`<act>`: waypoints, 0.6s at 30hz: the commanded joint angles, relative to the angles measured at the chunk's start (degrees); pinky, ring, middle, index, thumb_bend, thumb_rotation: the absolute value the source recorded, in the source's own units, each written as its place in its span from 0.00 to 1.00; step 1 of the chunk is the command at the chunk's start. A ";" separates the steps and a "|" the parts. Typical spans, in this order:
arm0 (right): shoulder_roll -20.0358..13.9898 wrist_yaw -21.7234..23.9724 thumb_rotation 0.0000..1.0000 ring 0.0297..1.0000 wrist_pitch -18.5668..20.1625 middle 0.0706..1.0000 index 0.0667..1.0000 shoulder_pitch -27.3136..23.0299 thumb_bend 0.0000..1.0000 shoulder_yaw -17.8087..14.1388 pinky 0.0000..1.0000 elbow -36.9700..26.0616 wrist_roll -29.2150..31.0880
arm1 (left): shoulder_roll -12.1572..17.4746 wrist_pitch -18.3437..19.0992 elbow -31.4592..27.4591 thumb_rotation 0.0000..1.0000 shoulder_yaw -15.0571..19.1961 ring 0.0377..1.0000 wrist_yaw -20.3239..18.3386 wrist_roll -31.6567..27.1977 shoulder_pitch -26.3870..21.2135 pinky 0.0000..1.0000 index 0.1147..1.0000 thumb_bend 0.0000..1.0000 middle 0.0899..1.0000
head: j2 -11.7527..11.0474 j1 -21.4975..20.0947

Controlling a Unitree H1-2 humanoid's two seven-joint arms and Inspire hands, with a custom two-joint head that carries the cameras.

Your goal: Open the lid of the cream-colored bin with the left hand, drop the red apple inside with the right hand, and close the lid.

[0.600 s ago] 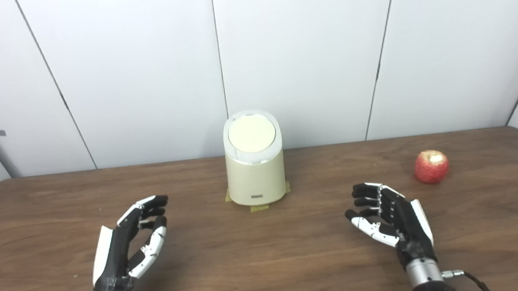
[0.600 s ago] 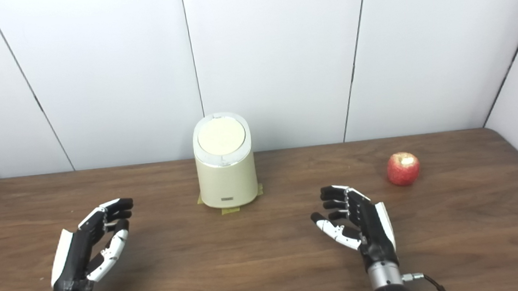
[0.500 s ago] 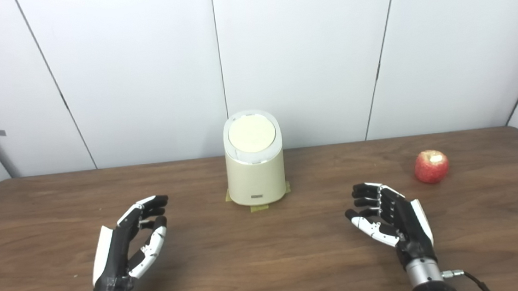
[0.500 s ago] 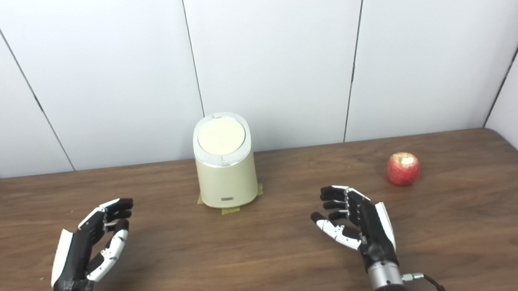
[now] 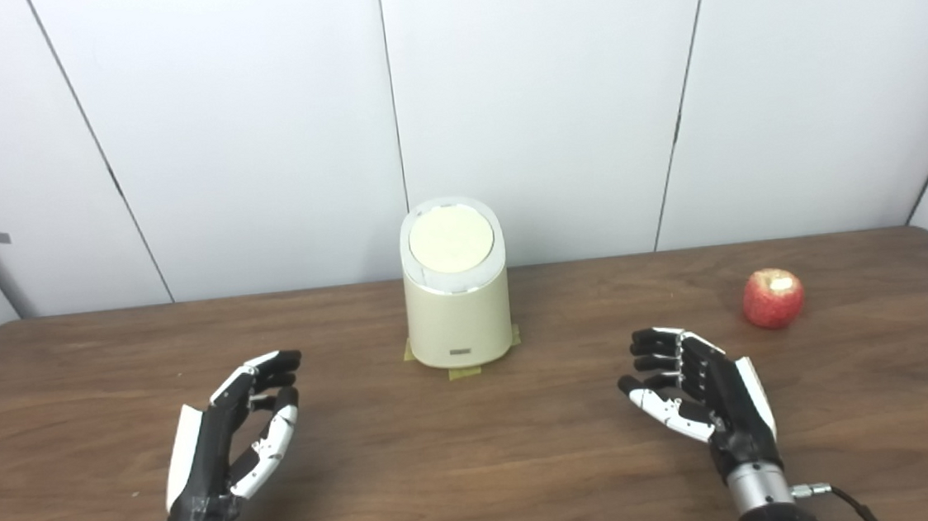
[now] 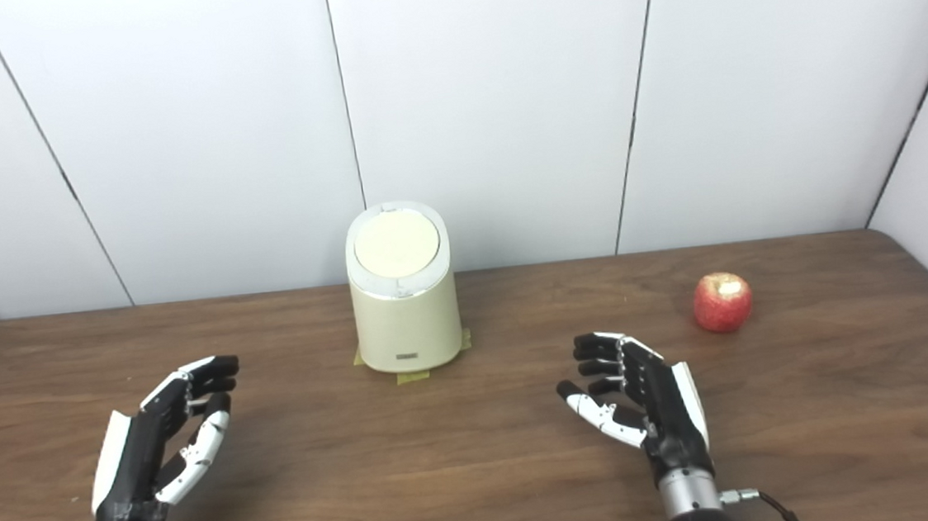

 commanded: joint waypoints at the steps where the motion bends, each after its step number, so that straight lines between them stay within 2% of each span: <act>1: 0.07 -0.36 0.10 0.63 -1.30 0.63 0.61 -2.11 0.28 -0.02 0.55 -1.44 0.00 | 0.51 -1.33 1.07 0.46 0.23 0.72 0.95 0.39 0.06 0.63 0.70 0.22 0.73 | 0.05 -0.06; 8: -0.39 0.10 0.11 0.64 -1.78 0.64 0.62 -2.10 0.27 0.21 0.56 -0.92 0.08 | -0.01 1.10 -1.29 0.44 1.22 0.74 0.26 -2.83 -2.41 0.66 0.71 0.23 0.75 | -0.20 0.10; 15: -0.16 -0.04 0.11 0.64 -1.81 0.64 0.61 -1.96 0.28 0.11 0.55 -0.99 0.48 | -1.73 6.12 -4.45 0.43 2.06 0.76 0.49 -5.02 -9.52 0.69 0.73 0.31 0.77 | -0.14 -0.15; 18: -0.24 -0.08 0.12 0.65 -1.38 0.64 0.62 -1.93 0.28 0.21 0.55 -1.22 0.22 | -2.40 8.68 -4.86 0.50 1.80 0.79 1.13 -3.88 -13.56 0.71 0.76 0.37 0.79 | -0.10 -0.16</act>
